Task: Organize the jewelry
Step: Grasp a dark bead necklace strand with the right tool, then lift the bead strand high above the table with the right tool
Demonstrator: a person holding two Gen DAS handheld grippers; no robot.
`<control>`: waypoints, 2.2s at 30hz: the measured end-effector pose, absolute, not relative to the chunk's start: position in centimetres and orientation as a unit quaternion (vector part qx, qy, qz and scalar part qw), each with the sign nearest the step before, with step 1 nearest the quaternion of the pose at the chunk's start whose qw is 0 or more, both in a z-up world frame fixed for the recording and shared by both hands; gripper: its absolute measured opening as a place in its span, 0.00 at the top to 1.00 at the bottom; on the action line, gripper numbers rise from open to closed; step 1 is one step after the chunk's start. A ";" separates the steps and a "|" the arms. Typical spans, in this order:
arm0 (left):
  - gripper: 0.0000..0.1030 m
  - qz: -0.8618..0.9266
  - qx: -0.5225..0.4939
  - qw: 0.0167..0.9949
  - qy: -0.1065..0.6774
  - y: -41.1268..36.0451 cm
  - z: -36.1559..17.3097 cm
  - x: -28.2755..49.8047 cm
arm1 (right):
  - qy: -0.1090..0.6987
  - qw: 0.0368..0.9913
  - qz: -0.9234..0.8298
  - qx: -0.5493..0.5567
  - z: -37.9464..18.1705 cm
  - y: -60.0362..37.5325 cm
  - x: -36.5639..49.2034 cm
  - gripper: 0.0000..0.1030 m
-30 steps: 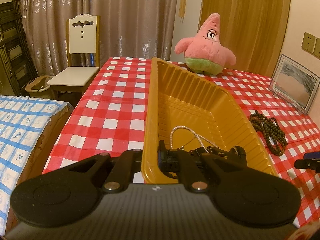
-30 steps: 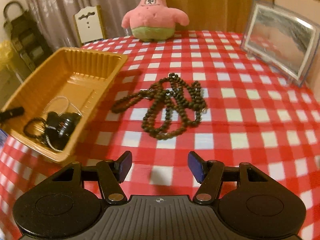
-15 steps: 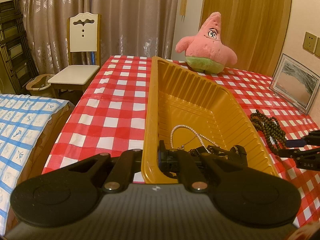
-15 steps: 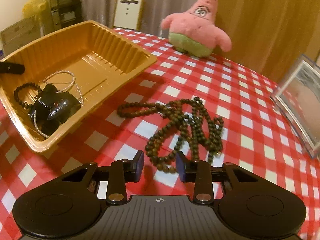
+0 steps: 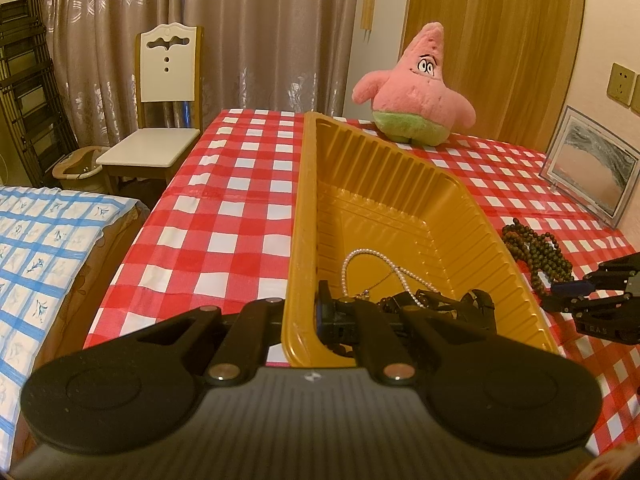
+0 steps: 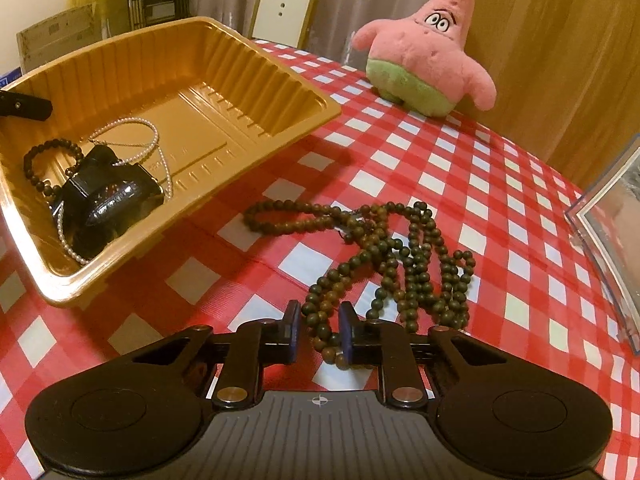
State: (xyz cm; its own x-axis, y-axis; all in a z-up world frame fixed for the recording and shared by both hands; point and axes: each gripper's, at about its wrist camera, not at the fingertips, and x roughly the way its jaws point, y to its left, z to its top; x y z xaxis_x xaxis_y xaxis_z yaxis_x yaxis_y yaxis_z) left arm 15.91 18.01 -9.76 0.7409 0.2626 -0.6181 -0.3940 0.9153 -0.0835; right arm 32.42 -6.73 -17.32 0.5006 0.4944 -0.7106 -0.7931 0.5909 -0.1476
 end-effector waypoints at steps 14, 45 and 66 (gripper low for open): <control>0.96 0.178 -0.106 0.927 0.314 18.0 -9.8 15.9 | 0.314 0.846 0.378 -0.205 -16.5 -7.2 32.9 0.93; 0.96 0.176 -0.102 0.927 0.314 18.0 -9.7 16.2 | 0.307 0.885 0.342 0.073 -2.2 -18.5 36.7 0.93; 0.96 0.171 -0.095 0.929 0.314 18.0 -9.8 16.5 | 0.187 0.920 0.337 0.066 11.7 -22.1 35.0 0.93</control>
State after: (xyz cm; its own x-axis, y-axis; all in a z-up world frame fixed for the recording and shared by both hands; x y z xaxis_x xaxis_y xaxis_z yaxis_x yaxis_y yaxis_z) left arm 16.45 18.03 -9.76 0.7443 0.2578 -0.6161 -0.3773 0.9235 -0.0693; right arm 35.01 -22.05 11.68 0.7026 0.6453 -0.3000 -0.5961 0.7639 0.2471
